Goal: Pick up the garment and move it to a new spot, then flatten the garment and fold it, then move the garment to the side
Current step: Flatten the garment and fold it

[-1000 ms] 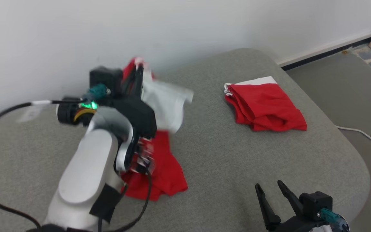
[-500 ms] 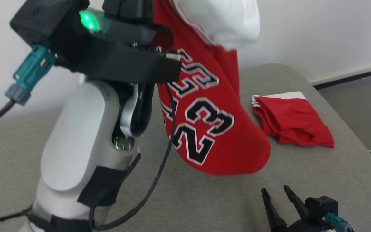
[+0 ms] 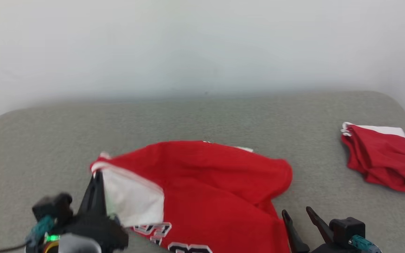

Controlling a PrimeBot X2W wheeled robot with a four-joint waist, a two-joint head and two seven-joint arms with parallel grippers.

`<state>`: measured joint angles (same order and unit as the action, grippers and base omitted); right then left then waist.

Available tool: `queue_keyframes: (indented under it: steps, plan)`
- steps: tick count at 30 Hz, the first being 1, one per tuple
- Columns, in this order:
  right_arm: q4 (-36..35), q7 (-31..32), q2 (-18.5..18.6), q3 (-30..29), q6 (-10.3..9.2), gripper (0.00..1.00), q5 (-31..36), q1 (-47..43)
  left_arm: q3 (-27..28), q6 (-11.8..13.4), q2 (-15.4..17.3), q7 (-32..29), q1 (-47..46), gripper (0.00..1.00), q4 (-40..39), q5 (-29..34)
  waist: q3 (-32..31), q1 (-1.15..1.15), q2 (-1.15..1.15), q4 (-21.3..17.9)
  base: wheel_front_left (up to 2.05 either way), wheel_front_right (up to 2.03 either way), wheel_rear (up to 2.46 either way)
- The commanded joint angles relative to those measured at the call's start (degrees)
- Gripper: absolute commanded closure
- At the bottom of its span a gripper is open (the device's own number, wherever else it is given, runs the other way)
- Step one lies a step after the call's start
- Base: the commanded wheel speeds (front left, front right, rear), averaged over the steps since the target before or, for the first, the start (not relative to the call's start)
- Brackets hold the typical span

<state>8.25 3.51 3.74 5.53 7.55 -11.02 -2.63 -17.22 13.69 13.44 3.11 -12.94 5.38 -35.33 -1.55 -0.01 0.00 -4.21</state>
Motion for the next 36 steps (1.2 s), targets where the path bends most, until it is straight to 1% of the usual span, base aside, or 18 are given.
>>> queue_keyframes:
  steps: [1,4,5,6,8,10,13,14,18,22,24,26,28,32,33,36]
  plan:
    - [-0.1,0.1,-0.1,-0.1,-0.14,0.0,-0.2,-0.7,0.3,0.3,0.4,0.1,1.9,1.0,0.1,-0.4,0.3,0.01,0.0,4.6,0.0,0.0,0.0]
    - [-0.2,0.3,-0.1,0.3,-0.14,0.0,-0.2,-0.6,0.8,1.0,2.0,-0.6,6.8,1.0,1.0,-0.7,0.3,0.01,0.0,5.7,0.0,0.0,0.0]
    - [-0.2,0.3,0.0,0.4,-0.14,0.0,-0.3,-0.4,0.4,1.0,2.2,-1.5,8.0,0.86,1.7,-1.2,0.3,0.01,0.0,5.9,0.0,0.0,0.0]
    - [-0.1,0.3,0.0,0.4,-0.14,0.0,-0.3,-0.3,0.5,1.4,2.2,-2.5,8.8,0.0,2.3,-1.9,0.2,0.01,0.0,6.0,0.0,0.0,0.0]
    - [0.0,0.3,0.0,0.8,-0.14,0.0,-0.3,0.0,0.6,1.2,2.7,-3.5,9.2,0.0,2.6,-2.1,0.2,0.01,0.0,5.9,0.0,0.0,0.0]
    - [0.2,0.3,0.1,1.1,-0.14,0.0,-0.5,0.3,0.8,2.2,3.7,-4.2,9.5,0.0,3.3,-1.5,0.0,0.01,0.0,5.5,0.0,0.0,0.0]
    - [0.2,0.3,0.4,1.5,-0.14,0.0,-0.6,0.5,1.8,4.7,5.2,-4.9,8.6,0.0,3.1,0.0,-0.1,0.01,0.0,4.2,0.0,0.0,0.0]
    - [0.2,0.5,0.4,1.6,-0.14,0.0,-0.6,0.4,1.9,5.6,5.6,-5.2,8.0,0.0,2.4,0.4,-0.1,0.01,0.0,3.1,0.0,0.0,0.0]
    - [0.6,1.1,1.1,1.6,-0.14,0.0,-1.0,-0.1,1.4,6.1,5.3,-8.1,8.9,0.0,1.8,-0.9,0.1,0.01,0.0,0.7,0.0,0.0,0.0]
    - [0.1,1.3,1.5,0.8,-0.14,0.0,-1.1,-0.3,1.8,8.0,4.1,-12.0,12.5,0.0,1.3,-3.6,0.4,0.01,0.0,-1.2,0.0,0.0,0.0]
    - [-0.2,1.4,1.7,0.1,-0.14,0.0,-1.0,-0.8,2.0,8.3,3.8,-12.5,13.7,0.0,0.7,-4.7,0.6,0.01,0.0,-1.4,0.0,0.0,0.0]
    - [-0.3,1.7,1.7,-0.6,-0.14,0.0,-0.7,-1.0,1.6,8.0,4.1,-12.0,14.5,0.0,0.7,-4.2,0.7,0.01,0.0,-1.5,0.0,0.0,0.0]
    - [-0.1,2.1,1.7,-1.4,-0.14,0.0,0.0,-0.4,0.9,7.2,3.7,-10.6,14.3,0.0,0.2,-3.4,0.9,0.01,0.0,-1.6,0.0,0.0,0.0]
    - [0.6,4.6,2.0,-2.5,-0.14,0.0,1.0,2.3,-0.2,5.6,2.3,-5.3,13.0,0.0,-1.4,-1.5,1.6,0.01,0.0,-1.1,0.0,0.0,0.0]
    - [1.1,5.6,2.1,-2.3,-0.13,0.0,1.1,3.3,-0.6,5.0,2.2,-3.3,12.7,0.0,-1.9,-0.6,1.8,0.01,0.0,-0.8,0.0,0.0,0.0]
    - [2.9,9.5,2.3,-2.5,-0.14,0.0,0.4,6.4,-1.8,1.9,1.9,1.7,12.2,0.0,-3.4,0.5,2.5,0.01,0.0,0.7,0.0,0.0,0.0]
